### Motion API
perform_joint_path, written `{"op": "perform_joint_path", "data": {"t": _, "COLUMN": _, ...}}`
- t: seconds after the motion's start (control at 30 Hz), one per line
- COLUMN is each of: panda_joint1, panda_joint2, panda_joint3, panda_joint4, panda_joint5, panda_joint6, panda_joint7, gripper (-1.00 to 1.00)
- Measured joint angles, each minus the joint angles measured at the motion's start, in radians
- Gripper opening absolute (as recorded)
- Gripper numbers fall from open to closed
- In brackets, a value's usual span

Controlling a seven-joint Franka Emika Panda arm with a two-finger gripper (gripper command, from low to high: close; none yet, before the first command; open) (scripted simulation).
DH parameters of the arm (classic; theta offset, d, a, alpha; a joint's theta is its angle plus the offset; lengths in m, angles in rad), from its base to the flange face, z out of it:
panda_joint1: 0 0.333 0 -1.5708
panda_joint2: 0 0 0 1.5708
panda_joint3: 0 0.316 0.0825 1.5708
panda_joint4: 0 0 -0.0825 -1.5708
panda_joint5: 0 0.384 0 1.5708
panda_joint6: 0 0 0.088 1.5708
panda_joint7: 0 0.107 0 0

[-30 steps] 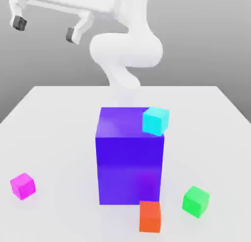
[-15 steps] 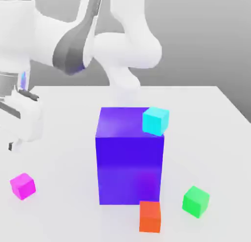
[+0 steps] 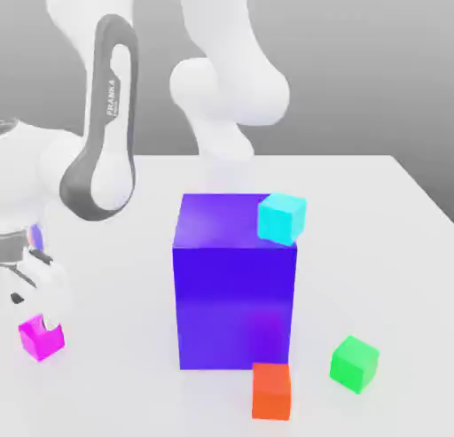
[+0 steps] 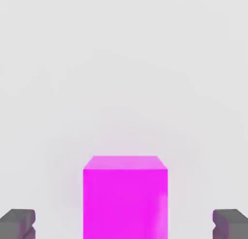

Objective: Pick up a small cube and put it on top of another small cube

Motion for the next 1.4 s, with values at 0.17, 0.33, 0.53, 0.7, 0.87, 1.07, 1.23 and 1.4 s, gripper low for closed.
{"op": "perform_joint_path", "data": {"t": 0.17, "panda_joint1": -0.006, "panda_joint2": 0.076, "panda_joint3": 0.007, "panda_joint4": 0.013, "panda_joint5": 0.004, "panda_joint6": 0.059, "panda_joint7": -0.005, "gripper": -1.0}}
{"op": "perform_joint_path", "data": {"t": 0.33, "panda_joint1": -0.007, "panda_joint2": 0.074, "panda_joint3": 0.009, "panda_joint4": 0.013, "panda_joint5": 0.002, "panda_joint6": 0.057, "panda_joint7": -0.003, "gripper": -1.0}}
{"op": "perform_joint_path", "data": {"t": 0.53, "panda_joint1": 0.002, "panda_joint2": -0.081, "panda_joint3": -0.006, "panda_joint4": -0.017, "panda_joint5": -0.02, "panda_joint6": -0.066, "panda_joint7": 0.014, "gripper": -1.0}}
{"op": "perform_joint_path", "data": {"t": 0.7, "panda_joint1": 0.089, "panda_joint2": -0.167, "panda_joint3": 0.063, "panda_joint4": 0.0, "panda_joint5": 0.008, "panda_joint6": -0.138, "panda_joint7": 0.148, "gripper": -1.0}}
{"op": "perform_joint_path", "data": {"t": 0.87, "panda_joint1": 0.257, "panda_joint2": -0.248, "panda_joint3": 0.162, "panda_joint4": 0.028, "panda_joint5": 0.053, "panda_joint6": -0.198, "panda_joint7": 0.395, "gripper": -1.0}}
{"op": "perform_joint_path", "data": {"t": 1.07, "panda_joint1": 0.459, "panda_joint2": -0.321, "panda_joint3": 0.265, "panda_joint4": 0.051, "panda_joint5": 0.127, "panda_joint6": -0.246, "panda_joint7": 0.684, "gripper": -1.0}}
{"op": "perform_joint_path", "data": {"t": 1.23, "panda_joint1": 0.638, "panda_joint2": -0.355, "panda_joint3": 0.35, "panda_joint4": 0.062, "panda_joint5": 0.192, "panda_joint6": -0.261, "panda_joint7": 0.921, "gripper": -1.0}}
{"op": "perform_joint_path", "data": {"t": 1.4, "panda_joint1": 0.724, "panda_joint2": -0.371, "panda_joint3": 0.407, "panda_joint4": 0.033, "panda_joint5": 0.158, "panda_joint6": -0.264, "panda_joint7": 1.258, "gripper": -1.0}}
